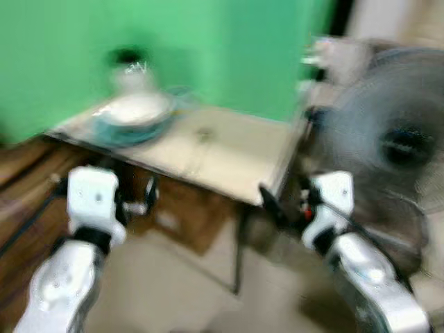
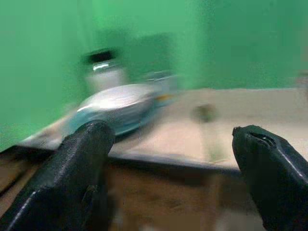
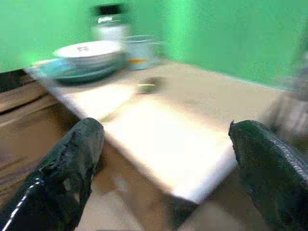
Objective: Setting the table
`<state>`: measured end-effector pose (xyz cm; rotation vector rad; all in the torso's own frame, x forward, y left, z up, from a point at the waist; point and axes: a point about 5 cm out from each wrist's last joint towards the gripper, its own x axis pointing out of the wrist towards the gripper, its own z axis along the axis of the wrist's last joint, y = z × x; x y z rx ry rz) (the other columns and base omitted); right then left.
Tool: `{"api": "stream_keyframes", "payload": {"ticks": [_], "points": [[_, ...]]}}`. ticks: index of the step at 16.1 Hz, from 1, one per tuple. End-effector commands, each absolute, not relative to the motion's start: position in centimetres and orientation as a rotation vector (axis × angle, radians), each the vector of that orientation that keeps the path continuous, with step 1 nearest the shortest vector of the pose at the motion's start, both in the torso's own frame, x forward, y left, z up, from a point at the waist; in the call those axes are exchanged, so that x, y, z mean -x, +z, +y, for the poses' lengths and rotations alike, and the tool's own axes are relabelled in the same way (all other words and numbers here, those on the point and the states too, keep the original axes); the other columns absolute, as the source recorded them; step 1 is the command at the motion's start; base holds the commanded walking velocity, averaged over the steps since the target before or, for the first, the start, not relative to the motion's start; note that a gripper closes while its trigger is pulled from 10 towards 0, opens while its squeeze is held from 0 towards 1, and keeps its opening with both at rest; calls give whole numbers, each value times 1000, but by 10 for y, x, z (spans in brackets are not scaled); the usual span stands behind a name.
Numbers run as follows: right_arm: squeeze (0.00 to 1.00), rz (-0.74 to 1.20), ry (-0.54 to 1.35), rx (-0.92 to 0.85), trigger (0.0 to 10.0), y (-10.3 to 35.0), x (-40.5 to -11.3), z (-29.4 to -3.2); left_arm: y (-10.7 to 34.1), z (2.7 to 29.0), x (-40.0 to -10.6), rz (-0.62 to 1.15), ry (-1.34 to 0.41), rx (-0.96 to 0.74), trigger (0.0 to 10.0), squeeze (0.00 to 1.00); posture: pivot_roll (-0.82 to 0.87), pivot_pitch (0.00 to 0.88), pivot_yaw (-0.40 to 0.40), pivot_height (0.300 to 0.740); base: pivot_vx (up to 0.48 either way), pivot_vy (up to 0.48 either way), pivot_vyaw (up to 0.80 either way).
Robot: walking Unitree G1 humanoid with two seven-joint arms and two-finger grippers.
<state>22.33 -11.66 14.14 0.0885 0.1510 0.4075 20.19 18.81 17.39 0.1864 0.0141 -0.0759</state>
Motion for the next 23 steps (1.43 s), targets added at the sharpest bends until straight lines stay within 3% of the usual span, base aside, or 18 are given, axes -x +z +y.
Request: {"api": "stream_keyframes", "payload": {"ticks": [1,4,8,9,13,15,23], "points": [[1000,142,411,-90,10000,144,-225,-119,175,187,-202,12,-70,-184,10000,451,123,0,18,740,0,0,800],[1000,146,405,-89,10000,143,-227,-118,175,188,-203,7,-71,-201,10000,439,125,0,18,740,0,0,800],[1000,156,260,-21,10000,141,-239,-124,173,186,-203,23,-116,-201,10000,459,120,0,22,740,304,0,0],[878,148,218,10,10000,141,-241,-127,171,185,-202,28,-126,-203,10000,455,118,0,23,740,349,0,0],[867,172,218,-27,10000,137,-247,-124,166,178,-201,51,-185,-188,10000,463,116,0,25,740,357,0,0],[0,170,298,-43,10000,139,-247,-115,162,177,-198,74,-208,-193,10000,459,116,0,24,740,369,0,0],[0,161,270,-36,10000,144,-254,-116,160,176,-194,93,-260,-201,10000,459,126,0,19,740,371,0,331]]}}
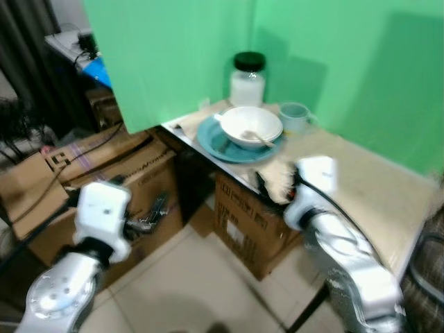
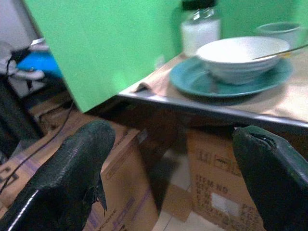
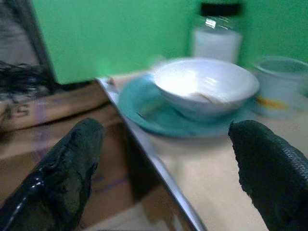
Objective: Setting the table
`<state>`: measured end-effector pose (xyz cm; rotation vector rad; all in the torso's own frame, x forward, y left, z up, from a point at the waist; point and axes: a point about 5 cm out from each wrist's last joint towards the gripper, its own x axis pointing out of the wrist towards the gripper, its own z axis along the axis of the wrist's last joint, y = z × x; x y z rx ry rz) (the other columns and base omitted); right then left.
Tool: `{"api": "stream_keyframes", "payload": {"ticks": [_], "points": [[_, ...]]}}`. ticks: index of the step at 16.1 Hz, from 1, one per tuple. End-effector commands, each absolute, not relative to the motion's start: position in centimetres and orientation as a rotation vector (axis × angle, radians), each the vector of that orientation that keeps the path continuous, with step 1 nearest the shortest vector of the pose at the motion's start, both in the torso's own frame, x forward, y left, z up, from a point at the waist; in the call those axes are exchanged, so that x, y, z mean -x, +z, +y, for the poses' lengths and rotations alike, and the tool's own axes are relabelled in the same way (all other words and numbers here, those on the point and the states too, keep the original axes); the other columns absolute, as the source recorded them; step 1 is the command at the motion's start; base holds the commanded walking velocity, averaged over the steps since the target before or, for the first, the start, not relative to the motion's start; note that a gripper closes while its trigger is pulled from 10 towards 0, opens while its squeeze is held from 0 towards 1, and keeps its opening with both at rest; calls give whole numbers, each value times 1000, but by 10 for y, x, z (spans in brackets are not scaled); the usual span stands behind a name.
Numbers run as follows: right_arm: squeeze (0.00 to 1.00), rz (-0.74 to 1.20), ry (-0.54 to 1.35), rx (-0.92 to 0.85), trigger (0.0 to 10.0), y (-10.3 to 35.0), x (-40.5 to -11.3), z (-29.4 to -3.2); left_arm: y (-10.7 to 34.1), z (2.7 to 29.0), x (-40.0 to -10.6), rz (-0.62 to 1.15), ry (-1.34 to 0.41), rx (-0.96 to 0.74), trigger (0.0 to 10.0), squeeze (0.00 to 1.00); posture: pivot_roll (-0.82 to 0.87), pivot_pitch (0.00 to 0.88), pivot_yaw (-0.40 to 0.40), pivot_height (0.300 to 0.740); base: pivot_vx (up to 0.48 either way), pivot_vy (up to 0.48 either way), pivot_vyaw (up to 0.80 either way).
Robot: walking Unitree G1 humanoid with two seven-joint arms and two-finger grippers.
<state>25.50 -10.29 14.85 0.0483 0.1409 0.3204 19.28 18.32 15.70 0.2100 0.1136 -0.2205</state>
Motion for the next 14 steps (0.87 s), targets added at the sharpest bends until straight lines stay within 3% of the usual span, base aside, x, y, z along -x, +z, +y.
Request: {"api": "stream_keyframes", "payload": {"ticks": [1,4,10,14], "points": [[0,165,246,-33,10000,145,-256,-118,160,175,-194,95,-277,-201,10000,463,126,0,20,740,371,0,0],[0,229,221,-41,10000,144,-261,-118,159,171,-193,105,-333,-195,10000,455,125,0,15,740,345,0,0],[0,429,-23,32,10000,133,-270,-150,151,150,-181,182,-654,-150,10000,443,100,0,0,740,0,0,0],[0,554,-183,62,10000,125,-263,-172,149,146,-176,218,-743,-139,10000,443,91,0,-8,740,0,0,0]]}}
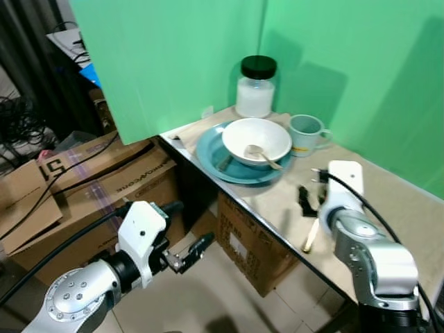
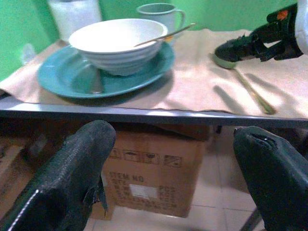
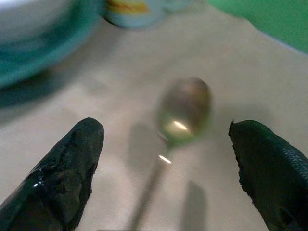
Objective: Setting the table
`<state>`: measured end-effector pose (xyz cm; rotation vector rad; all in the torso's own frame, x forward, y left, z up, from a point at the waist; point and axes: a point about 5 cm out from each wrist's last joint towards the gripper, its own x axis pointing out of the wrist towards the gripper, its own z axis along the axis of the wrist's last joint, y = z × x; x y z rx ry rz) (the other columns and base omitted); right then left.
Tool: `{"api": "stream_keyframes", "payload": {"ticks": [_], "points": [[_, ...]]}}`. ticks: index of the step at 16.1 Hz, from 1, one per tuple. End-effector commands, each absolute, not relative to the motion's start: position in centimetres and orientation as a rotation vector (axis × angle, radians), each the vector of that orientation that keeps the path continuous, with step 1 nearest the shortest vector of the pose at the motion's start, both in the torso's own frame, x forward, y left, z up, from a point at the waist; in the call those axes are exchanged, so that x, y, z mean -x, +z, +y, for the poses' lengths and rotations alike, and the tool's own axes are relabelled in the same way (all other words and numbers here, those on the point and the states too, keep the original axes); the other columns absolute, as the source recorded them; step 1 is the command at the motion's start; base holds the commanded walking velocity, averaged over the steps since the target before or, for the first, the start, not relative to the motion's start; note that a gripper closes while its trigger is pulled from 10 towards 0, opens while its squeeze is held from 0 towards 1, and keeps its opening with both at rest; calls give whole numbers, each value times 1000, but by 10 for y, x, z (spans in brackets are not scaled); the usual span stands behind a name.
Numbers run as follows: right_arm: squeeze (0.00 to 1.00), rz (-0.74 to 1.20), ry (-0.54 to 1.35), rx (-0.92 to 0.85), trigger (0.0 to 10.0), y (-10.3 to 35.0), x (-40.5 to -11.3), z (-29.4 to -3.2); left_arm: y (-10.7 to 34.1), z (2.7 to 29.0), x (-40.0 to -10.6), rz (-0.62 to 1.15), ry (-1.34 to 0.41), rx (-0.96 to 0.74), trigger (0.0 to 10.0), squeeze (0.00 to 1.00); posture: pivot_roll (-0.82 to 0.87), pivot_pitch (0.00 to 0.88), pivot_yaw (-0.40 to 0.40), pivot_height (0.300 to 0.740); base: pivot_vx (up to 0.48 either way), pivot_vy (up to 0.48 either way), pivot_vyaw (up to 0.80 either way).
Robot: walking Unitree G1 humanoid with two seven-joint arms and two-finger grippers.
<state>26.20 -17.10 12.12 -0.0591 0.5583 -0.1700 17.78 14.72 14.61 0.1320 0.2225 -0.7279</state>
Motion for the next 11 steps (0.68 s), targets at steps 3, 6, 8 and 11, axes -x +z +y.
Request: {"api": "stream_keyframes", "payload": {"ticks": [3,6,8,11], "points": [[0,639,-197,25,10000,116,-256,-175,148,145,-172,227,-772,-124,10000,443,85,0,-6,740,0,0,0],[0,684,-185,-22,9843,111,-254,-170,147,145,-167,237,-794,-111,10000,443,87,0,-3,740,0,0,0],[0,709,-182,-30,4902,109,-253,-169,147,145,-166,242,-800,-106,10000,443,89,0,-5,740,0,0,0],[0,742,-187,-53,2275,102,-252,-169,147,146,-165,248,-803,-104,10000,443,93,0,-7,740,0,0,0]]}}
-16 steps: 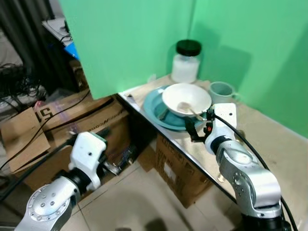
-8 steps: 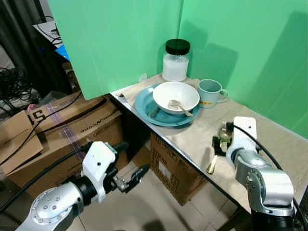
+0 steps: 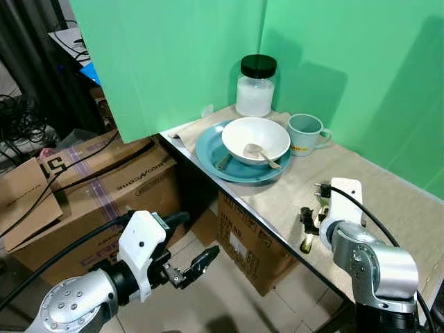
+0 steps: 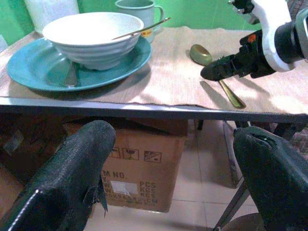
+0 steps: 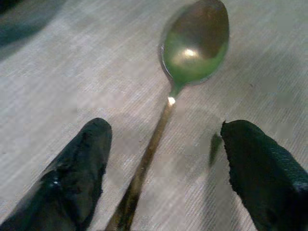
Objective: Setting the table
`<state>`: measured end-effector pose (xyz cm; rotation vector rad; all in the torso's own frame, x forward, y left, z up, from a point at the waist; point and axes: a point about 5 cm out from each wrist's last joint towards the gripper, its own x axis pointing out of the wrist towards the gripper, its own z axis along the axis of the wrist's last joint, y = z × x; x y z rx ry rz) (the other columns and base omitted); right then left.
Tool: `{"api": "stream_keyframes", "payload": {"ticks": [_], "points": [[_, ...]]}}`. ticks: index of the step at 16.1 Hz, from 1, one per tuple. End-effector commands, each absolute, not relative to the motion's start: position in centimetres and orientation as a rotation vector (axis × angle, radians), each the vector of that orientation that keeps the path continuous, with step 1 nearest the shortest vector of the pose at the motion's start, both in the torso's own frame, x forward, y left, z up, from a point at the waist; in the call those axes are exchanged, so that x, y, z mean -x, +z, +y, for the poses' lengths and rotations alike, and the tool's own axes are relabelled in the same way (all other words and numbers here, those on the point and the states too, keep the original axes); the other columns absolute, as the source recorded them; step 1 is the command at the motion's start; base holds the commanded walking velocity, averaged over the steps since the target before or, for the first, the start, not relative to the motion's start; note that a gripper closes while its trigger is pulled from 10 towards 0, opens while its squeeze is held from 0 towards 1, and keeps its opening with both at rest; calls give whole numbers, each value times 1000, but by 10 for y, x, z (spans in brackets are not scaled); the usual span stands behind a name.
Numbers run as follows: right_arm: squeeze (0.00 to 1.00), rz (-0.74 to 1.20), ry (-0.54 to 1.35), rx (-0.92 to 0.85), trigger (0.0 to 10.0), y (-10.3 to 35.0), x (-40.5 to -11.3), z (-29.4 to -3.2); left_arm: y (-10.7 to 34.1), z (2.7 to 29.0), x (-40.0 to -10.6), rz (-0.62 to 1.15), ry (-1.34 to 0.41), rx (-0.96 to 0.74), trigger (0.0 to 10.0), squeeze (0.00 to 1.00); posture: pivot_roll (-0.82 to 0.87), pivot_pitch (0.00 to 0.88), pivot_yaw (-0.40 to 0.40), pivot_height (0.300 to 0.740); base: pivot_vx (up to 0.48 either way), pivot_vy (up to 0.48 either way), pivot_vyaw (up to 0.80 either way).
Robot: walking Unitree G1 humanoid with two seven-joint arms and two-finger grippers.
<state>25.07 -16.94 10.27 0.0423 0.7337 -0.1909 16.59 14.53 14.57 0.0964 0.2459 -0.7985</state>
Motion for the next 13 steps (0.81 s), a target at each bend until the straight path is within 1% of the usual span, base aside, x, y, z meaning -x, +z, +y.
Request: {"api": "stream_keyframes", "payload": {"ticks": [1,3,13], "points": [[0,747,-188,-61,1569,101,-252,-169,147,147,-165,249,-804,-104,10000,447,93,0,-7,740,0,0,0],[0,749,-183,-65,0,101,-252,-168,147,147,-164,250,-805,-103,10000,447,98,0,-8,740,0,0,0],[0,766,-163,-77,0,97,-251,-166,147,147,-161,253,-804,-103,10000,443,104,0,-19,740,0,0,0]]}}
